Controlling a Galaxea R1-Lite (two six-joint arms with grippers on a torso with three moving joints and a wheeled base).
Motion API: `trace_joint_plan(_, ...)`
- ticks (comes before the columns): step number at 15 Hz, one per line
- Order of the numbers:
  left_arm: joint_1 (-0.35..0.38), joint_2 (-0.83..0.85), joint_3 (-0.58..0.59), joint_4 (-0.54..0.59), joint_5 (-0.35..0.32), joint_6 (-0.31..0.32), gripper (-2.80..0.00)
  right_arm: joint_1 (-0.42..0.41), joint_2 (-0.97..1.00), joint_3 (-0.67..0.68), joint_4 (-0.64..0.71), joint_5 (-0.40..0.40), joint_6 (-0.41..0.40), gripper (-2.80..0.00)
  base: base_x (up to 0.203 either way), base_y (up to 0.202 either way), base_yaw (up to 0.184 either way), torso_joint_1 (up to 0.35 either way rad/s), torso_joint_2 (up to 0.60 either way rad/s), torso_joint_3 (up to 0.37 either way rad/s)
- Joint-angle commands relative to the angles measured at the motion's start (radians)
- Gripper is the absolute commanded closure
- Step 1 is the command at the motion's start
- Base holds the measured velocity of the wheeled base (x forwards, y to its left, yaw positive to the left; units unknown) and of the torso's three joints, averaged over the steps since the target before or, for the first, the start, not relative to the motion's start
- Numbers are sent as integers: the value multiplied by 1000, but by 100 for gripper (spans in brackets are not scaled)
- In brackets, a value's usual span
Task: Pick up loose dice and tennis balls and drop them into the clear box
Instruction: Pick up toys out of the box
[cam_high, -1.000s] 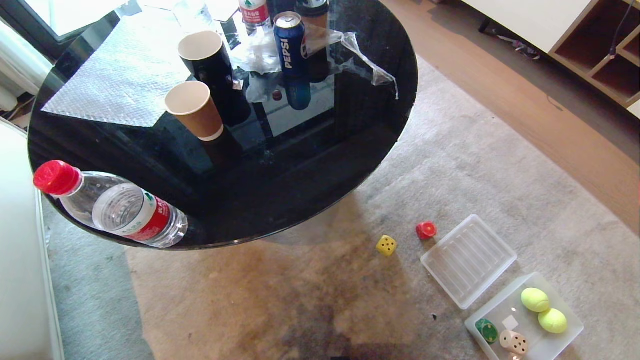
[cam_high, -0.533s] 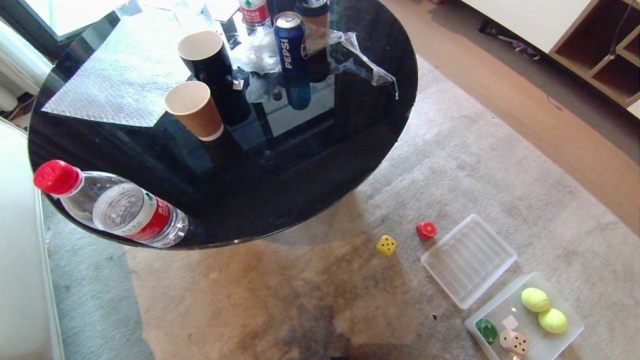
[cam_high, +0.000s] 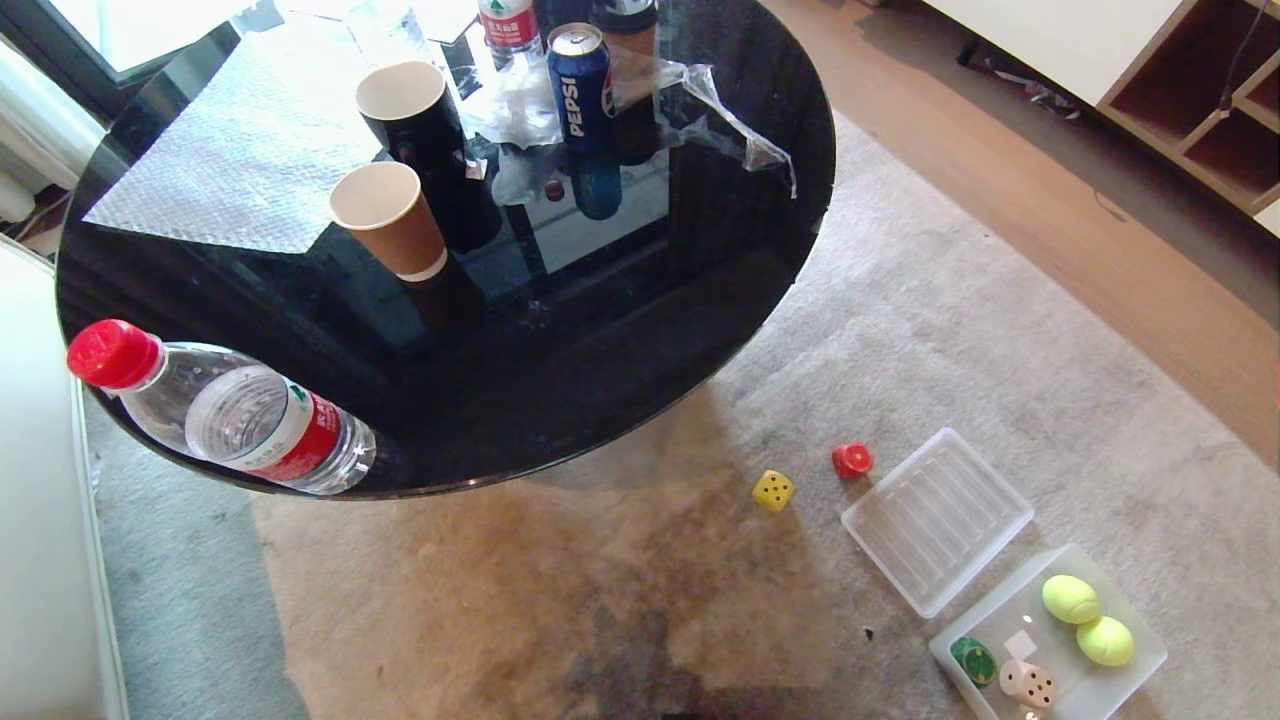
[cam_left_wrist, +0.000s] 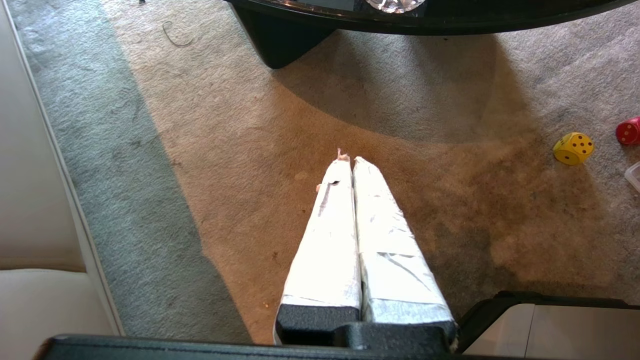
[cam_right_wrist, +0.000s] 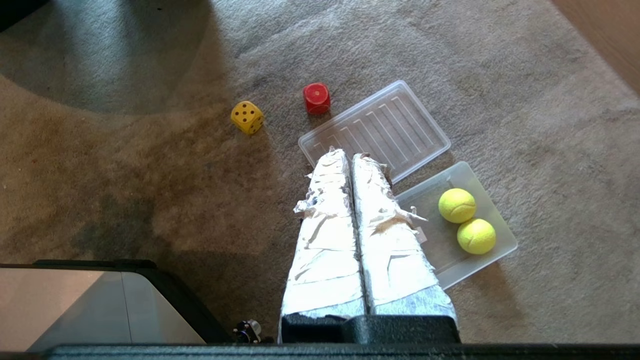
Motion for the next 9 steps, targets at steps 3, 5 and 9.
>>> trace_joint_plan(3, 0, 0, 1, -2, 1, 1, 0, 0, 0, 0, 1, 2, -1, 0, 0, 0, 0, 0, 0, 0)
trace_joint_plan(5, 0, 2, 0, -2, 1, 3, 0, 0, 0, 0, 1, 1, -1, 0, 0, 0, 0, 0, 0, 0)
trace_joint_plan(9, 0, 1, 0, -2, 1, 3, 0, 0, 0, 0, 1, 1, -1, 0, 60, 0, 0, 0, 0, 4)
